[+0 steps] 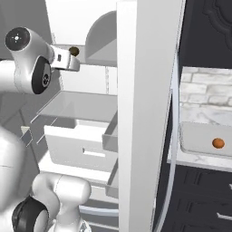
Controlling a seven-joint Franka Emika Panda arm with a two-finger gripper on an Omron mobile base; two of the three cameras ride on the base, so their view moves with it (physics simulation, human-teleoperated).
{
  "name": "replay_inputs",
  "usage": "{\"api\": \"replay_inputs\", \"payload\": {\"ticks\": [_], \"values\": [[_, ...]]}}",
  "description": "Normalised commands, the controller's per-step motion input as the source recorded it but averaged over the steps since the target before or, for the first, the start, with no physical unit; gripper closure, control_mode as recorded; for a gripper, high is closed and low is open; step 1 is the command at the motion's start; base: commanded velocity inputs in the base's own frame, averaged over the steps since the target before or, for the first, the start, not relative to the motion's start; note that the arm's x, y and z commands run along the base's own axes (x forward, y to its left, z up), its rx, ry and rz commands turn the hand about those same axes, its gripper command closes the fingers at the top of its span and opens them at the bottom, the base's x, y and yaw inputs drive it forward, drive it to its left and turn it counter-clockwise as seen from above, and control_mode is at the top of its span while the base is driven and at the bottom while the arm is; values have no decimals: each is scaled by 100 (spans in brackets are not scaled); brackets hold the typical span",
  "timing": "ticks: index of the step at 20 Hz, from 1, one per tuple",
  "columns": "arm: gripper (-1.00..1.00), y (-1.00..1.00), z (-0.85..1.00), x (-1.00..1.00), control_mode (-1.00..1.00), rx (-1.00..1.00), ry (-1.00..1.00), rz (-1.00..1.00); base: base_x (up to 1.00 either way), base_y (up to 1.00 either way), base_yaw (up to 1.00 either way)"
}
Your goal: Pick the kiwi and tangerine from the fridge and place them inside the tupperware on the counter.
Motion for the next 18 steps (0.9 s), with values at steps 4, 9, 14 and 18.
{"api": "replay_inputs", "payload": {"ticks": [4, 9, 14, 18], "values": [[-100, 28, 29, 60, -100, 0, 0, 7, 0, 0, 0], [-100, 25, 8, 63, -100, 0, 0, 4, 0, 0, 0], [-100, 15, -8, 60, -100, 0, 1, 1, 0, 0, 0], [-100, 6, -10, 65, -100, 0, 6, 0, 0, 0, 0]]}}
